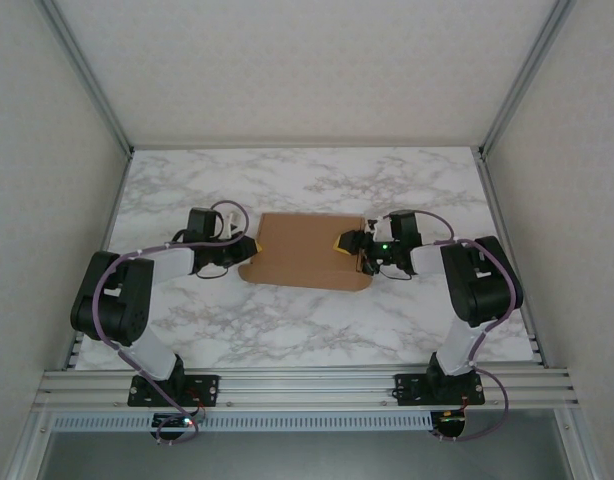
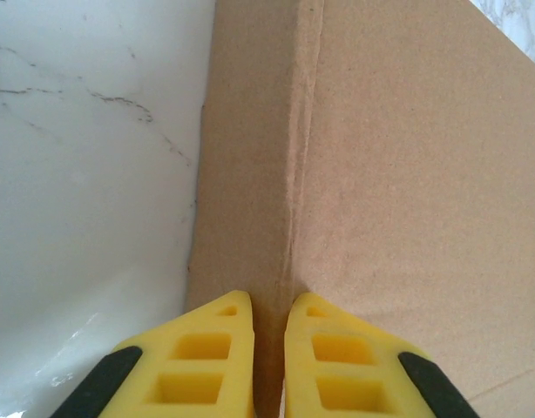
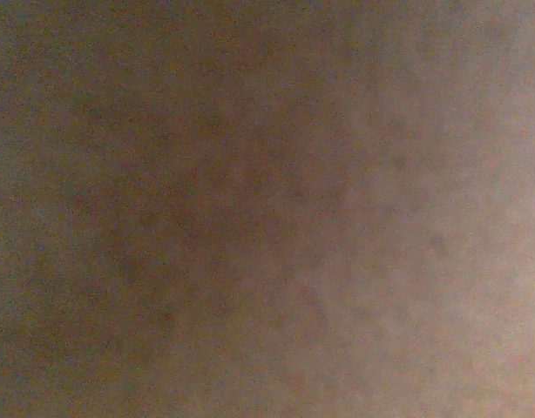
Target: Fold the paper box
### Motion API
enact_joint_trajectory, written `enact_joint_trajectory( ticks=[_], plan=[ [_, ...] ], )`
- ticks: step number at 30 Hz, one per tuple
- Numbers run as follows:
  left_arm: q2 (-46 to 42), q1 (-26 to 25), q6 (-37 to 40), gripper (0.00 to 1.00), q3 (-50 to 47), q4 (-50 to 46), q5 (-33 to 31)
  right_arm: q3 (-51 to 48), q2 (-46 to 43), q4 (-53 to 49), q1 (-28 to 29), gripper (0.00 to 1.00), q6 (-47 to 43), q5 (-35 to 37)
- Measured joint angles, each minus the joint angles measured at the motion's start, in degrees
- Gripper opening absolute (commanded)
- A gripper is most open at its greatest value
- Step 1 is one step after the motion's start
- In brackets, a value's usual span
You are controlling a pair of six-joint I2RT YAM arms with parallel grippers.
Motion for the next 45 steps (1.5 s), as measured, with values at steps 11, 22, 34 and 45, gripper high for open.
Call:
enact_joint_trajectory(
  ticks=[11,22,34,45],
  plan=[
    [-5.9,-0.2,-0.8,0.42,3.0,-12.2,-10.9,-3.4,-5.5,2.4,1.6,0.51,3.8,5.0],
    [-24.2,-11.6,-22.3,0.60,3.5,-16.3,-18.4,-7.8,-11.3,9.8,14.3,0.51,13.6,23.1],
    [-37.4,-19.8,-53.9,0.72,-13.4,-11.2,-23.8,-7.8,-10.9,12.8,18.5,0.53,19.1,30.0],
    [-31.6,-18.3,-54.6,0.72,-14.2,-4.0,-25.1,-7.2,-9.1,14.9,20.6,0.54,20.6,31.7]
  ],
)
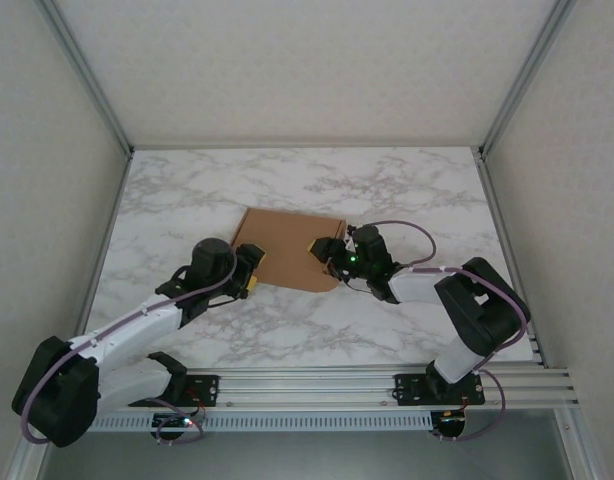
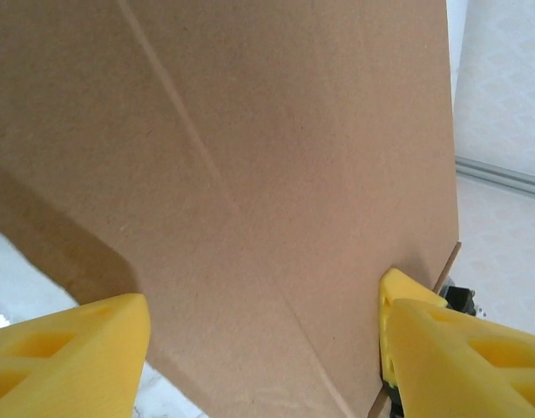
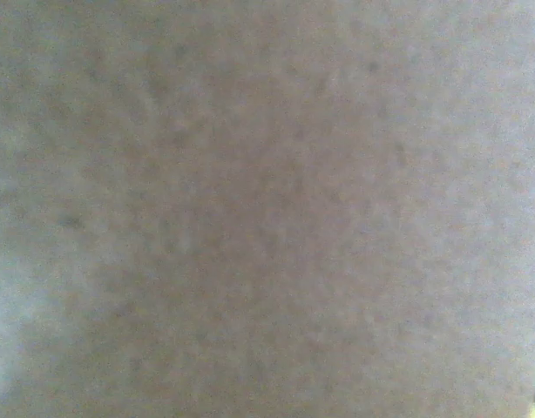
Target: Fold the paper box
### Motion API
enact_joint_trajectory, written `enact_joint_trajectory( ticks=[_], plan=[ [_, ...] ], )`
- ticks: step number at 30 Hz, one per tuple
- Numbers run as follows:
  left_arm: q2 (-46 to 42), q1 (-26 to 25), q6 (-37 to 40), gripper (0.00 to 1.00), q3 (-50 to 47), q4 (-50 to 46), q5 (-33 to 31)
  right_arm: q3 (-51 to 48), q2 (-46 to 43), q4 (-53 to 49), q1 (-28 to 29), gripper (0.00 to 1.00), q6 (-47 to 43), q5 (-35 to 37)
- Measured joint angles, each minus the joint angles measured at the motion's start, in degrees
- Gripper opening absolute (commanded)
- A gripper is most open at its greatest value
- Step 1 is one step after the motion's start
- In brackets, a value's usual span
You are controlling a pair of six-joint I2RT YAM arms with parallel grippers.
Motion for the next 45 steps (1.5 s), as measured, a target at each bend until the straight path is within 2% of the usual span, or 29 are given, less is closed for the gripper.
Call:
enact_joint_trajectory(
  ticks=[15,26,29,31,34,36,45],
  plan=[
    [11.4,2.6,0.9,0.68,-0.3,11.4,0.7,1.4,2.5,1.9,0.6,0.53,1.4,-1.6],
    [13.7,3.6,3.2,0.51,-0.3,13.9,0.3,3.2,4.0,1.8,0.8,0.52,3.3,-2.5],
    [14.1,4.1,3.5,0.51,-0.3,14.8,0.3,3.6,4.3,1.9,0.8,0.52,4.0,-2.6],
    [14.1,4.3,4.2,0.54,-0.3,14.9,0.3,3.9,4.3,1.8,0.9,0.52,4.2,-2.6],
    [14.0,4.4,7.6,0.63,-0.2,14.7,0.2,4.1,4.3,1.5,1.2,0.52,4.7,-2.8],
    [13.5,4.4,13.3,0.66,1.2,11.7,-0.2,4.3,4.2,1.1,1.4,0.52,5.2,-3.0],
    [5.0,4.4,33.0,0.66,4.9,-3.2,-4.7,9.0,1.7,-9.7,2.1,0.52,2.8,-3.9]
  ],
)
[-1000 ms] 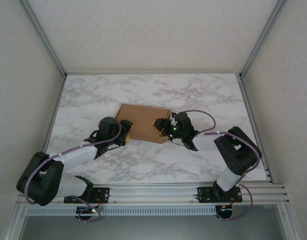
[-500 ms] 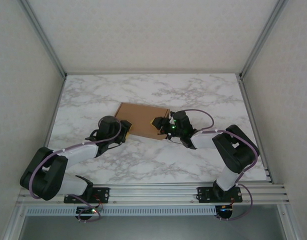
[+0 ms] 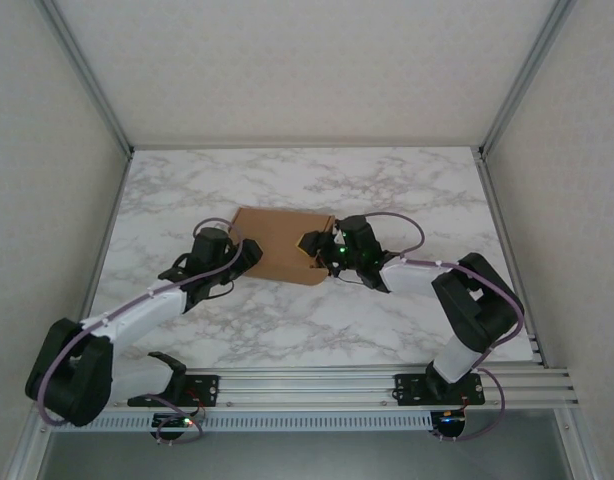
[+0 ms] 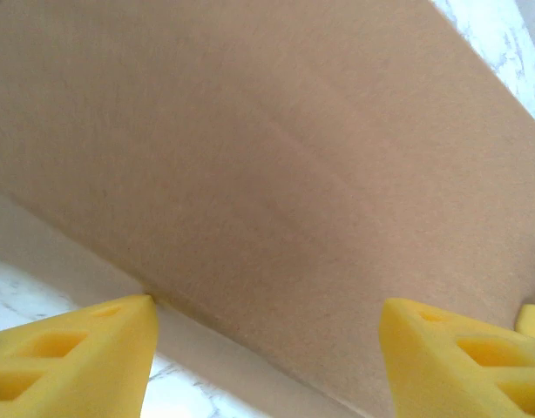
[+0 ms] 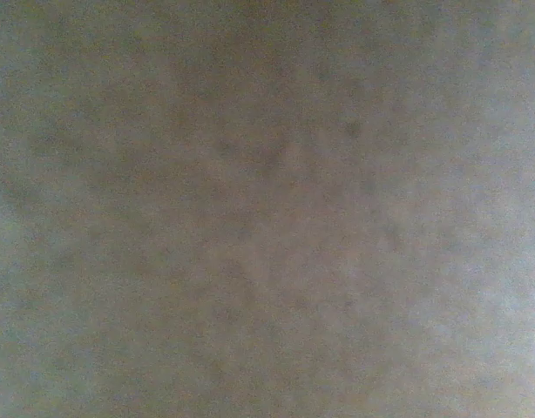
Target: Fold the paper box
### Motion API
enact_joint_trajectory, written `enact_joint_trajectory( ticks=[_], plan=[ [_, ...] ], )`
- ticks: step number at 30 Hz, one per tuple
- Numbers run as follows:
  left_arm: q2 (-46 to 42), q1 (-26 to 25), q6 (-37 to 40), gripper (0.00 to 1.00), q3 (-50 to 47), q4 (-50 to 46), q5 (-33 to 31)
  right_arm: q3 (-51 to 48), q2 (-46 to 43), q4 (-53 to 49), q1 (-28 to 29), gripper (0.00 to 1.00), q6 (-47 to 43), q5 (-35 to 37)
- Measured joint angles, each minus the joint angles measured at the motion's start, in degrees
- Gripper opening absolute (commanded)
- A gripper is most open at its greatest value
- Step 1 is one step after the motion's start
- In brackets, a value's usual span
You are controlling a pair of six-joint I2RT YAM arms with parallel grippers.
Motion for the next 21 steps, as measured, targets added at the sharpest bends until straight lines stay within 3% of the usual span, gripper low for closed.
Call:
enact_joint_trajectory(
  ticks=[4,8,12,21],
  plan=[
    [-6.1,-0.6,8.3,0.60,2.6,-2.8,-4.1,0.9,-0.3,-2.9,0.0,0.53,-1.3,-2.2],
    [-13.3,-4.7,21.5,0.59,2.7,-3.5,-8.9,1.7,-0.3,-4.8,0.0,0.53,-2.6,-3.8],
    [-16.2,-8.2,35.8,0.55,2.7,-3.8,-8.3,2.2,-0.3,-6.0,0.0,0.53,-3.4,-5.2],
    [-16.0,-15.3,61.9,0.60,1.8,-10.0,-6.3,2.6,-0.3,-7.4,-0.6,0.53,-4.1,-7.9]
  ],
)
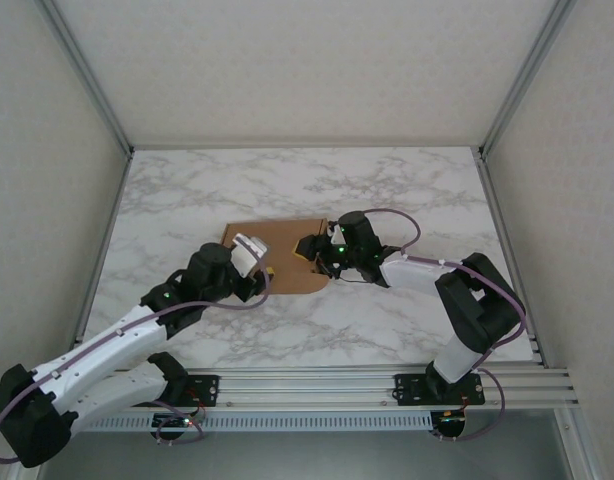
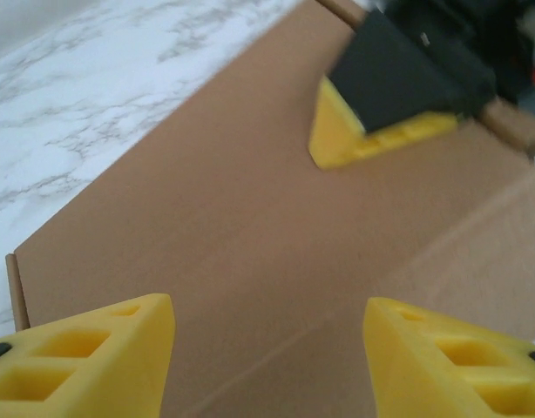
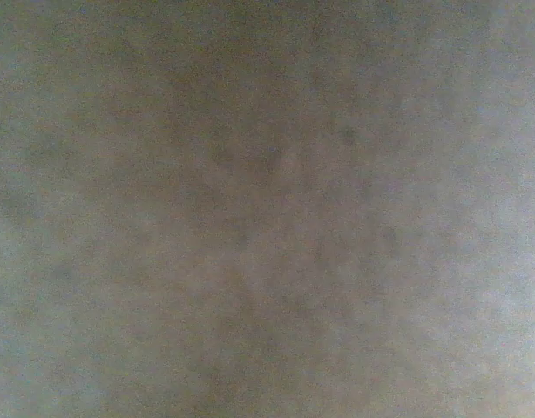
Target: Fold the paper box
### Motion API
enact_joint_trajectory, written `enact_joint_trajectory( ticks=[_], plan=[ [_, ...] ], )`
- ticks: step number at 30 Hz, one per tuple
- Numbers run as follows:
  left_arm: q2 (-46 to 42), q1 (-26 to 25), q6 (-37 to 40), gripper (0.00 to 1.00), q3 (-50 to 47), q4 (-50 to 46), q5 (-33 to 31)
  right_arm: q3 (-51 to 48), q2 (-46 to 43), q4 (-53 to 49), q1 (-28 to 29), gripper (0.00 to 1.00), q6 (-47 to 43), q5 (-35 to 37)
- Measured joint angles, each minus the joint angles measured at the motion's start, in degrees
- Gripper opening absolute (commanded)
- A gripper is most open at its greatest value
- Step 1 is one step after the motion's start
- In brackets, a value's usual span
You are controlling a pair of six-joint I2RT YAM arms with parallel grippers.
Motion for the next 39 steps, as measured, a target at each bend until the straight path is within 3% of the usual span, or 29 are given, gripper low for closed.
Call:
enact_joint_trajectory(
  ticks=[12,25,32,39],
  plan=[
    [4.5,-1.6,13.2,0.61,-3.1,-2.0,-5.3,0.0,0.0,-0.1,0.0,0.53,0.5,-2.8],
    [7.5,-5.0,19.9,0.58,-6.0,6.9,-12.7,0.0,0.0,0.9,-0.2,0.53,2.7,-3.4],
    [6.8,-9.6,28.5,0.60,-10.8,14.1,-18.7,0.0,0.0,1.4,-0.3,0.53,5.5,-4.6],
    [6.3,-10.5,36.5,0.61,-14.6,20.3,-22.0,0.0,-0.5,1.5,-0.3,0.53,8.3,-5.8]
  ],
)
